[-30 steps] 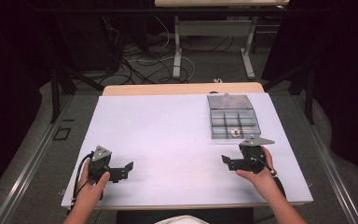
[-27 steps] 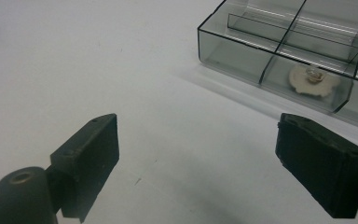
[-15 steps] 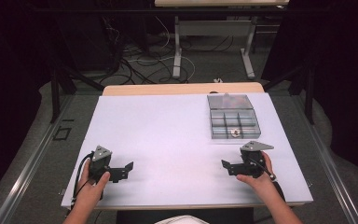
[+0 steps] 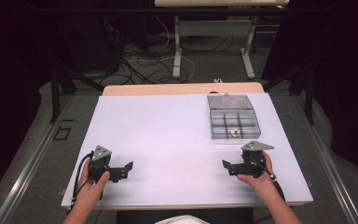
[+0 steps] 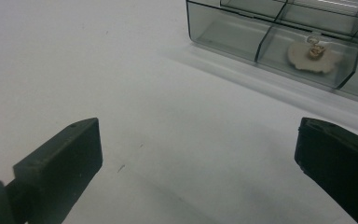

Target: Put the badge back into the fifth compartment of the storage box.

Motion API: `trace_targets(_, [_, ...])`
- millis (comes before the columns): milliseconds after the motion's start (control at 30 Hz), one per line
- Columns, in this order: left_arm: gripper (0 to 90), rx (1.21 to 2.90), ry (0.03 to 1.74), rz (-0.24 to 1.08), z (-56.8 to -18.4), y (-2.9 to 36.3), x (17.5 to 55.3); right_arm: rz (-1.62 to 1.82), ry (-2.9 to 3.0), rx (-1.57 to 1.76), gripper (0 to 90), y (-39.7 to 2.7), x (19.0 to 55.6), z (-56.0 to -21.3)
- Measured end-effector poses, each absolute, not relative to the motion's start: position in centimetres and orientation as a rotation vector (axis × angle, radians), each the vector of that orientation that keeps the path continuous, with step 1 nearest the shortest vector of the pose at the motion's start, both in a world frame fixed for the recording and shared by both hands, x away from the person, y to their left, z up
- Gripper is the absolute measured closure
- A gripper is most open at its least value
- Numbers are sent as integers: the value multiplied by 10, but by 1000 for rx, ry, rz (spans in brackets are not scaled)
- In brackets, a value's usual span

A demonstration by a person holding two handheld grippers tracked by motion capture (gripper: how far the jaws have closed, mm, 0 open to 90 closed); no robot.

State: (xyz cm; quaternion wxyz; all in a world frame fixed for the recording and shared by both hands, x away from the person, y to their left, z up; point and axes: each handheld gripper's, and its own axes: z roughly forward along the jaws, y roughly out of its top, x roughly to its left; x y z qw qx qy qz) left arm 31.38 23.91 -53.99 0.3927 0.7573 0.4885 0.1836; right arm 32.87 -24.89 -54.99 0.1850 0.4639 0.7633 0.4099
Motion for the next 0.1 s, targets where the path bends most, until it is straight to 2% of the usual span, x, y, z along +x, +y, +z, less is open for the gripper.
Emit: trace_targets(100, [11,1921,1242,464,-540,238,314,1155,2150,1303,3,-250,329,-549])
